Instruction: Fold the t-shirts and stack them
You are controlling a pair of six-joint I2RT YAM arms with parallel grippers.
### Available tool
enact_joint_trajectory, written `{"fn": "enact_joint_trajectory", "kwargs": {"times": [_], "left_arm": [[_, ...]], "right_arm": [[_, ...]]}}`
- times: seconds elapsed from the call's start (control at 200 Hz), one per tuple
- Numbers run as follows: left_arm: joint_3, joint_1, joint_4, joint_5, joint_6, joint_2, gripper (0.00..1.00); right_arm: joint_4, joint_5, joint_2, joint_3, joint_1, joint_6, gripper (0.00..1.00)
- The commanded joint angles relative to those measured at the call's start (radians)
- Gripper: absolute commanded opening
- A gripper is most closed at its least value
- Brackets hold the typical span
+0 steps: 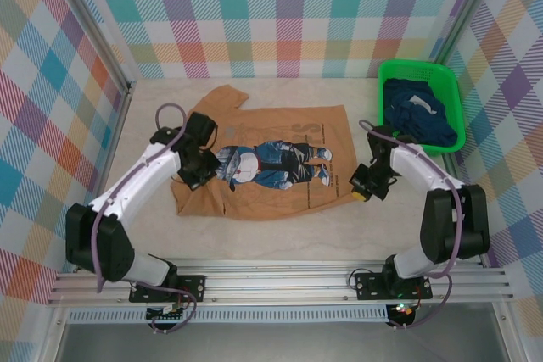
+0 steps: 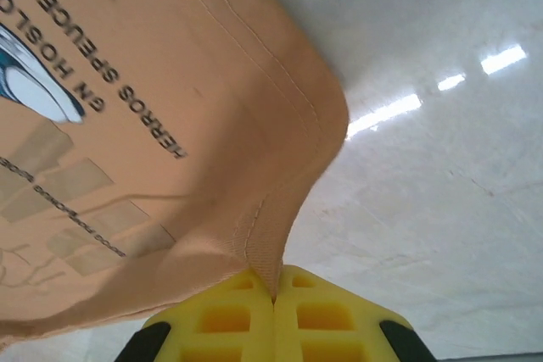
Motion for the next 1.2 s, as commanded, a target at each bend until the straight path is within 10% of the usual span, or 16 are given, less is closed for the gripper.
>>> {"fn": "enact_joint_trajectory", "kwargs": {"times": [0.0,1.195], "left_arm": [[0.136,0.051,0.046,0.009,0.150,0.091,0.00],[0.485,0.218,0.021,-0.048,0.309,0.381,0.00]], "right_arm": [[0.013,0.003,0.059,0.072,-0.009,-0.009,0.00],[0.022,0.052,0.376,0.422,-0.054,-0.028,0.00]]}}
